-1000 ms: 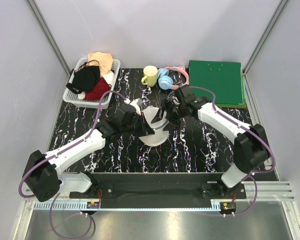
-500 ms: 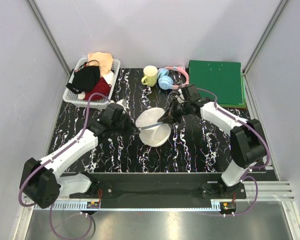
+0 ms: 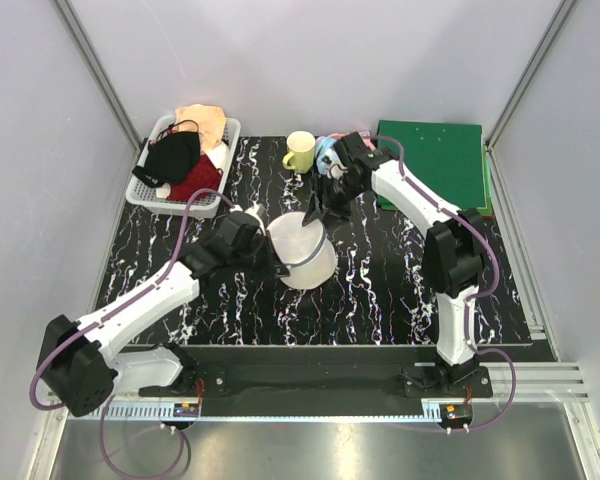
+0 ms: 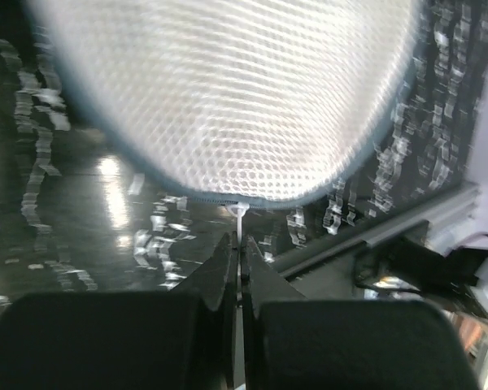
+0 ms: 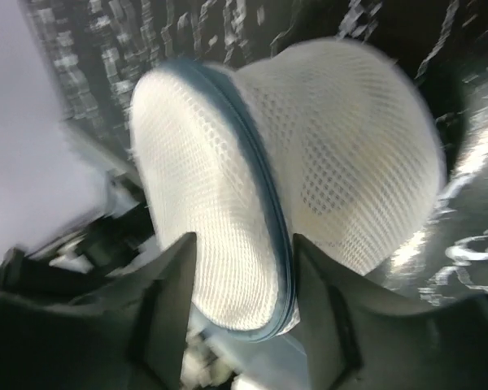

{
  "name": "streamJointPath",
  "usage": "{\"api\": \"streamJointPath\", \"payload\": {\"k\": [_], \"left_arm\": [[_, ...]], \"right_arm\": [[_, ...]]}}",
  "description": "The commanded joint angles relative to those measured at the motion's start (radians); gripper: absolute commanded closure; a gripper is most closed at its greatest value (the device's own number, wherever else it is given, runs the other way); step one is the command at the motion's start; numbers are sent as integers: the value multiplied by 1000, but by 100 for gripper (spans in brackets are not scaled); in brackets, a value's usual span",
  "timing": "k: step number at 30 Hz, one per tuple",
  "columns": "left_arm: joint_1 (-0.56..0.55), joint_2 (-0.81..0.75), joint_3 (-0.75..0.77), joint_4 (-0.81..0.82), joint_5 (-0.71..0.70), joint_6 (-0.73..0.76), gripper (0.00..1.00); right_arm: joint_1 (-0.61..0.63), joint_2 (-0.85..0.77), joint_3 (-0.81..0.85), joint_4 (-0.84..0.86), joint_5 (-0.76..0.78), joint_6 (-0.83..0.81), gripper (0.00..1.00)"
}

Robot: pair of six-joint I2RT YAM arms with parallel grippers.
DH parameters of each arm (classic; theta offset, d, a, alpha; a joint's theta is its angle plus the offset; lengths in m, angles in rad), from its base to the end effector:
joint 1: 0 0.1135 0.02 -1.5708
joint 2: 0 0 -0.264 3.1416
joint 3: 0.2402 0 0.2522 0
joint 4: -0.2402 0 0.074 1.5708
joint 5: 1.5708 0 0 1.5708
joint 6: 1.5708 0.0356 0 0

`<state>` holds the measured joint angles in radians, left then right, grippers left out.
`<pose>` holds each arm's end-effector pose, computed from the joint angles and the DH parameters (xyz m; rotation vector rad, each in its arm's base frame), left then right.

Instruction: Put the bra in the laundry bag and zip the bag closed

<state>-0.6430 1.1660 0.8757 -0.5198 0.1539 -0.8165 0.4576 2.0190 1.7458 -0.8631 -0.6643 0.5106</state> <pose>0.1913 -0.1502 0.2644 -0.1426 2.5465 -0.8260 0.3755 0.2094 0.2506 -0.1410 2.8469 1.1597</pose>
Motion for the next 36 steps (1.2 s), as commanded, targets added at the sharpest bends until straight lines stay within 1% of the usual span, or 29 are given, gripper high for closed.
{"api": "streamJointPath", "payload": {"k": [1,2,3,4,5,7,8,10,11,12,13,14,15,16,17,19,21,23,25,26,27,28,29,31,34,35,36], "left_arm": [[-58,21,16,159,22,-163,100],[-63,30,11,174,22,-203,100],[-66,40,8,187,22,-217,100],[-67,47,12,198,22,-226,100],[-69,53,19,199,19,-231,100],[-76,78,41,199,16,-222,100],[-78,87,46,199,16,-222,100],[-89,109,55,199,16,-222,100],[-93,113,63,201,16,-227,100],[-104,116,65,202,12,-228,100],[-109,123,65,211,13,-231,100],[-112,126,65,219,15,-240,100],[-118,129,66,224,22,-242,100],[-119,133,69,227,22,-242,100],[-121,133,72,227,24,-242,100],[-121,133,74,228,24,-243,100],[-121,132,77,234,27,-243,100],[-121,136,80,244,32,-240,100],[-121,139,82,244,33,-236,100],[-121,141,80,242,36,-231,100],[-121,141,77,227,33,-222,100],[-119,139,77,207,27,-213,100],[-112,129,75,183,-2,-201,100],[-89,112,50,104,-22,-161,100],[-5,60,-3,14,-65,-84,100],[50,49,-13,-2,-76,-58,100],[78,29,-24,-25,-82,-6,100]], "right_arm": [[62,24,216,-346,422,-133,35],[64,9,204,-353,466,-130,22],[64,-37,189,-356,541,-130,15],[58,-66,170,-355,569,-126,10],[56,-95,120,-350,581,-100,2],[47,-196,42,-291,522,-36,0],[46,-230,-41,-263,499,-8,0],[46,-321,-121,-161,392,51,0],[47,-351,-220,-110,350,136,0],[49,-403,-276,27,253,182,0],[47,-423,-329,103,206,233,0],[47,-445,-423,174,168,337,0],[47,-450,-461,302,105,386,0],[50,-451,-494,347,94,460,0],[56,-451,-532,407,89,486,1],[56,-445,-555,455,77,535,6],[58,-427,-568,486,75,549,11],[58,-404,-569,493,83,551,23],[55,-384,-566,498,83,545,44],[53,-364,-563,501,74,537,66],[41,-355,-560,500,66,520,75],[33,-336,-556,500,52,511,81],[23,-327,-551,501,4,493,93],[-19,-306,-543,500,-55,433,100],[-77,-258,-525,487,-243,316,100],[-89,-250,-523,471,-323,286,100],[-103,-246,-519,449,-345,229,100]]}}
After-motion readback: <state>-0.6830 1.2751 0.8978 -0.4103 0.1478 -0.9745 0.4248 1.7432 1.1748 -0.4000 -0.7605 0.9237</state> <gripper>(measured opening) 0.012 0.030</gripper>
